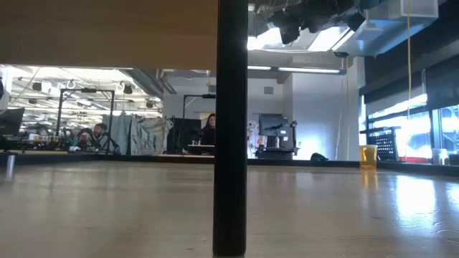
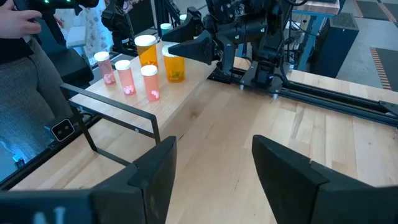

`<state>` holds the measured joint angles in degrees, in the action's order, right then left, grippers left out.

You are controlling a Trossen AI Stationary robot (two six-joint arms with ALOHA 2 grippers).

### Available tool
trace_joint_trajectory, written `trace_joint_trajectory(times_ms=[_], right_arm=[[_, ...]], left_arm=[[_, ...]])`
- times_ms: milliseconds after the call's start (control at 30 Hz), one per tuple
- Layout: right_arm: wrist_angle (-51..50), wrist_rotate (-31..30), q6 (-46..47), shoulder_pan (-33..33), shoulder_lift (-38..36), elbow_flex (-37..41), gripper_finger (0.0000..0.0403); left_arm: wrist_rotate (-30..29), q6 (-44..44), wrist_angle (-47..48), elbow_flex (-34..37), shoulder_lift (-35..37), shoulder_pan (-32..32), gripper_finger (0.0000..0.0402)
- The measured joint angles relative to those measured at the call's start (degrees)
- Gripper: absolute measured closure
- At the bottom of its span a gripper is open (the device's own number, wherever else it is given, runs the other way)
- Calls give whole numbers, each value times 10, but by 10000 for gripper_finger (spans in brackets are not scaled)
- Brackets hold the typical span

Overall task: Pick and place medicine bottles onto shelf by color
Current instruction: Put the top left orange pill bottle on the shelf aligned with the other orange pill bottle

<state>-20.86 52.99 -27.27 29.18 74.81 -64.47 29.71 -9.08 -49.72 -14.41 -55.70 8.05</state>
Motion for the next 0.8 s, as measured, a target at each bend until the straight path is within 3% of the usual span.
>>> trace_joint_trajectory(times_ms=[200,400,800], right_arm=[[0,0,0,0,0,0,189],[0,0,0,0,0,0,189],[0,0,0,0,0,0,189]], left_arm=[[-4,-37,-44,0,3,-3,164],[-45,-54,-127,0,4,-22,171],[-64,-47,-135,0,4,-24,169]])
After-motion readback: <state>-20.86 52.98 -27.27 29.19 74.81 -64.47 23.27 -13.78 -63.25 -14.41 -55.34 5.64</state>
